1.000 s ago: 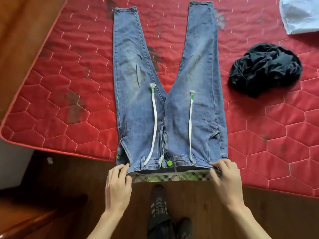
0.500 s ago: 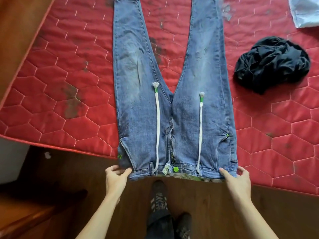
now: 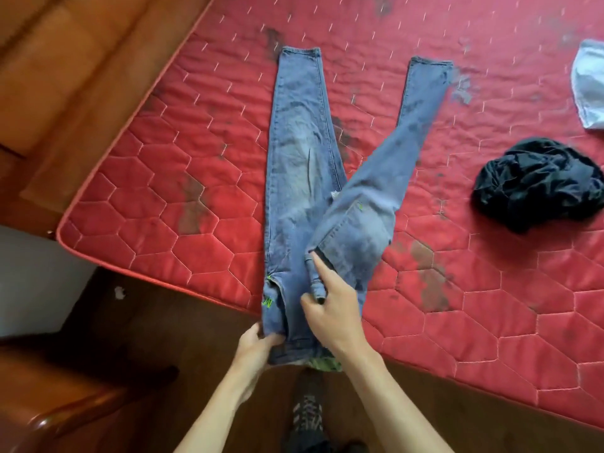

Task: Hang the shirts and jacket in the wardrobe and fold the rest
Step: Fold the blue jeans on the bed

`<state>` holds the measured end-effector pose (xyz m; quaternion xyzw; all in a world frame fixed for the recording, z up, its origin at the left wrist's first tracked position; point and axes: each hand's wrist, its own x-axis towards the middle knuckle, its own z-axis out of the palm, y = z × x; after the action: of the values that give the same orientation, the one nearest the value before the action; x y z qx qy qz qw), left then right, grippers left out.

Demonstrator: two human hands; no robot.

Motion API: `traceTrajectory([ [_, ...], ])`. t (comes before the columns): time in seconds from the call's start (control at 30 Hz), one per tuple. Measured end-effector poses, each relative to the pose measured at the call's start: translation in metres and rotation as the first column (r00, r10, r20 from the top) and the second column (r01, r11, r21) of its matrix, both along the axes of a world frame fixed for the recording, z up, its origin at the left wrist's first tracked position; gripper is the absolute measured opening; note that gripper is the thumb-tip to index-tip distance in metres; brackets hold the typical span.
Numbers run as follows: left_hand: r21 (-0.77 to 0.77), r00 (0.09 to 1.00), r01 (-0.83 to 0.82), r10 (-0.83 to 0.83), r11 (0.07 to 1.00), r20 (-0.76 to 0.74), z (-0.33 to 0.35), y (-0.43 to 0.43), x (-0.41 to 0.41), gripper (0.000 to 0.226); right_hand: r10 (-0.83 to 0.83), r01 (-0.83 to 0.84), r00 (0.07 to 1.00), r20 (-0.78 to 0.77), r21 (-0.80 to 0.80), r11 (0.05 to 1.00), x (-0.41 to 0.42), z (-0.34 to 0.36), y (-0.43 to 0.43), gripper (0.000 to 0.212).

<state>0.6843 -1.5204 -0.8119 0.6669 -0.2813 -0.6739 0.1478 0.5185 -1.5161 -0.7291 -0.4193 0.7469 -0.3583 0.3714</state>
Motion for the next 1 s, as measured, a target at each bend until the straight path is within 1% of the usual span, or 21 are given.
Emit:
traceTrajectory([
  [0.03,0.005,0.999,-0.018,0.018,1.000,-0.027,-0.002,0.001,0.002,0.028,0.134,-0.132,0.987,-0.092,0.024,0.991,0.014,-0.006,-0.006,0.069],
  [0.1,0.030,0.993,-0.062,0.065,0.998,-0.095,-0.002,0.003,0.005,0.027,0.391,-0.360,0.886,-0.248,0.162,0.919,0.037,-0.020,-0.009,0.060],
  [0.17,0.115,0.977,-0.144,0.159,0.983,-0.140,-0.005,0.004,0.010,0.023,0.583,-0.486,0.757,-0.293,0.344,0.804,0.052,-0.033,-0.001,0.054],
  [0.2,0.181,0.964,-0.175,0.206,0.968,-0.170,-0.007,0.005,0.013,0.030,0.637,-0.509,0.717,-0.284,0.410,0.757,0.057,-0.040,0.006,0.055],
  [0.27,0.263,0.944,-0.180,0.241,0.948,-0.226,-0.010,0.005,0.018,0.042,0.665,-0.513,0.707,-0.241,0.473,0.717,0.062,-0.053,0.021,0.063],
  [0.33,0.249,0.951,-0.136,0.197,0.959,-0.238,-0.010,0.005,0.020,0.045,0.665,-0.524,0.720,-0.199,0.473,0.708,0.062,-0.066,0.036,0.076],
  [0.4,0.196,0.971,-0.079,0.120,0.977,-0.208,-0.012,0.009,0.018,0.035,0.676,-0.558,0.718,-0.167,0.441,0.703,0.059,-0.074,0.049,0.080],
  [0.43,0.160,0.981,-0.057,0.084,0.985,-0.172,-0.014,0.011,0.018,0.028,0.672,-0.572,0.726,-0.148,0.412,0.709,0.057,-0.077,0.056,0.076],
  [0.5,0.106,0.994,-0.038,0.049,0.994,-0.102,-0.020,0.015,0.017,0.025,0.613,-0.555,0.786,-0.079,0.346,0.756,0.052,-0.082,0.069,0.064],
  [0.53,0.089,0.995,-0.040,0.048,0.995,-0.086,-0.022,0.017,0.018,0.024,0.546,-0.503,0.836,-0.053,0.324,0.802,0.048,-0.085,0.076,0.059],
  [0.57,0.082,0.995,-0.044,0.050,0.996,-0.082,-0.024,0.018,0.018,0.022,0.444,-0.406,0.893,-0.068,0.301,0.863,0.043,-0.089,0.083,0.053],
  [0.63,0.087,0.995,-0.047,0.054,0.995,-0.083,-0.024,0.018,0.021,0.021,0.147,-0.089,0.965,-0.218,0.256,0.963,0.029,-0.097,0.093,0.042],
  [0.67,0.099,0.994,-0.045,0.054,0.994,-0.099,-0.023,0.017,0.023,0.022,-0.011,0.093,0.953,-0.304,0.256,0.962,0.021,-0.098,0.097,0.039],
  [0.7,0.115,0.991,-0.041,0.055,0.993,-0.126,-0.022,0.016,0.024,0.023,-0.142,0.248,0.929,-0.341,0.290,0.924,0.014,-0.099,0.101,0.041],
  [0.73,0.134,0.986,-0.039,0.060,0.990,-0.154,-0.021,0.015,0.026,0.025,-0.227,0.337,0.922,-0.315,0.358,0.870,0.006,-0.099,0.103,0.048],
  [0.77,0.152,0.981,-0.041,0.069,0.987,-0.183,-0.021,0.014,0.028,0.026,-0.281,0.361,0.930,-0.237,0.440,0.822,-0.001,-0.100,0.105,0.054],
  [0.8,0.170,0.974,-0.040,0.077,0.985,-0.215,-0.018,0.013,0.029,0.028,-0.318,0.343,0.938,-0.139,0.499,0.796,-0.006,-0.101,0.108,0.054],
  [0.87,0.202,0.957,-0.037,0.093,0.979,-0.275,-0.017,0.013,0.032,0.030,-0.318,0.257,0.947,0.031,0.519,0.815,-0.012,-0.105,0.115,0.033],
  [0.9,0.208,0.958,-0.019,0.078,0.978,-0.276,-0.019,0.015,0.033,0.030,-0.285,0.226,0.957,0.048,0.492,0.841,-0.014,-0.106,0.119,0.026],
  [0.93,0.195,0.969,0.008,0.041,0.981,-0.245,-0.022,0.018,0.036,0.031,-0.258,0.210,0.965,0.040,0.465,0.860,-0.016,-0.107,0.123,0.022],
  [1.0,0.117,0.992,0.117,-0.109,0.986,-0.068,-0.026,0.021,0.036,0.044,-0.220,0.187,0.975,0.021,0.456,0.870,-0.018,-0.110,0.128,0.018],
])
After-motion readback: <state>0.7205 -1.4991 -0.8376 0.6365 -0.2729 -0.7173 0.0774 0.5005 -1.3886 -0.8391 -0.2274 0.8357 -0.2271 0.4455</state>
